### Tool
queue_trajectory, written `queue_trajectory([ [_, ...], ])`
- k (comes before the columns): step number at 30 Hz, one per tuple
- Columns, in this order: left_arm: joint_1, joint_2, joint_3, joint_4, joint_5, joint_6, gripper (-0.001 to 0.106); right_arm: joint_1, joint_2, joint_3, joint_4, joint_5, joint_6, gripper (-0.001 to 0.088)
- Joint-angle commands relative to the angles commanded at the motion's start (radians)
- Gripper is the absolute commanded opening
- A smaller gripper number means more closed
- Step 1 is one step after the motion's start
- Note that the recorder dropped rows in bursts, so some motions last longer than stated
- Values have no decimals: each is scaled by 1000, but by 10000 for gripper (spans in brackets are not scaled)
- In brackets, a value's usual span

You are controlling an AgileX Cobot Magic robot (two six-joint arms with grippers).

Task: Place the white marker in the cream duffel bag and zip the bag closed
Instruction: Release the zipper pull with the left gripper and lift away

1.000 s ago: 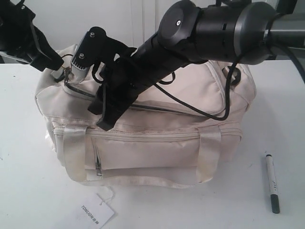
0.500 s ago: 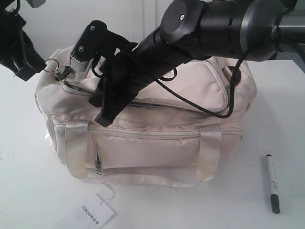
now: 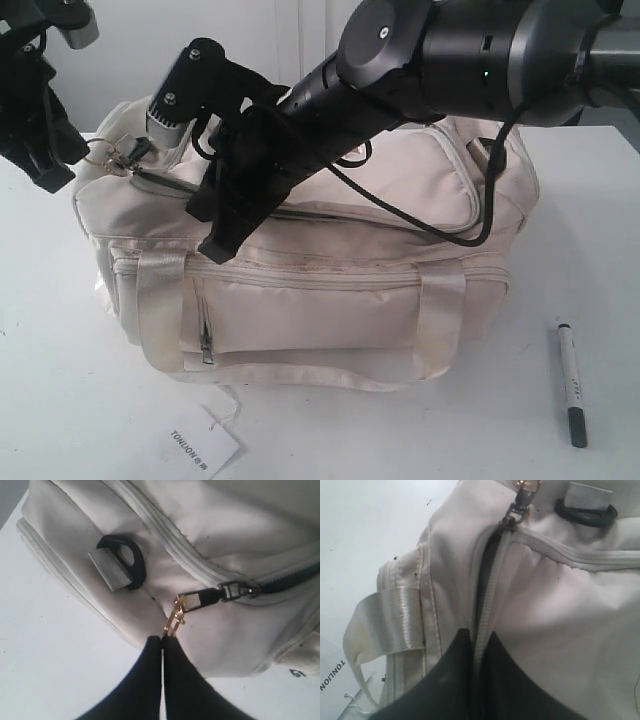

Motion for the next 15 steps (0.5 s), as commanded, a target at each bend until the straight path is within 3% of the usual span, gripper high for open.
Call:
queue_trajectory([
  [15,0,48,0,38,-3,-15,0,0,0,0,0,3,0,57],
])
